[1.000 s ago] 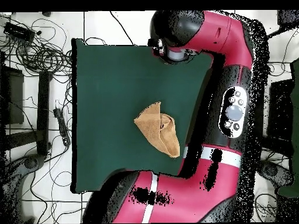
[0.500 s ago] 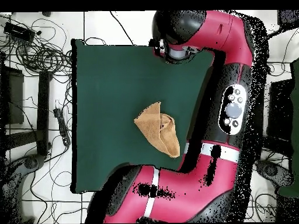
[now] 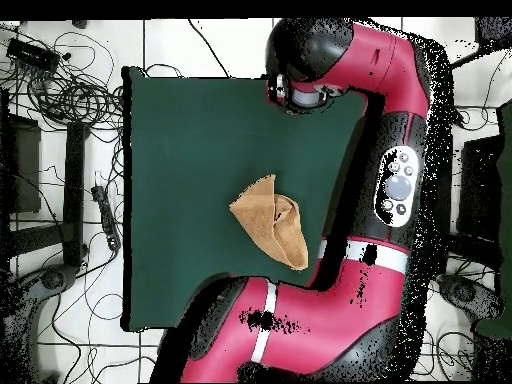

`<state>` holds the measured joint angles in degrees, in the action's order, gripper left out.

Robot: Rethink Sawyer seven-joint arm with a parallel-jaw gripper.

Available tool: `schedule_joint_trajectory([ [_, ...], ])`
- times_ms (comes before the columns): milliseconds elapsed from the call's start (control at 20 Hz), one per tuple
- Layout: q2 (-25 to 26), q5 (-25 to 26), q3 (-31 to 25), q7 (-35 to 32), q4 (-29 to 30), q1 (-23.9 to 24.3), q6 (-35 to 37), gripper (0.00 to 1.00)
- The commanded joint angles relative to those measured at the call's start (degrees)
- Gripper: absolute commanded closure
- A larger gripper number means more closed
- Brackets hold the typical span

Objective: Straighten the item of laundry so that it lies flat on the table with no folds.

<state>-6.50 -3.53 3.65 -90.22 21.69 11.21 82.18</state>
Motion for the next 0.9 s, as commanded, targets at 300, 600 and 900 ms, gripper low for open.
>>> schedule_joint_trajectory([
  [300, 0.4, -1.2, -3.4, -5.4, 3.6, -0.2, 5.2, 0.0],
  [600, 0.2, -1.2, -3.3, -5.2, 3.9, -0.2, 5.2, 0.0],
  [900, 0.3, -0.8, -2.9, -5.4, 3.6, -0.4, 5.2, 0.0],
])
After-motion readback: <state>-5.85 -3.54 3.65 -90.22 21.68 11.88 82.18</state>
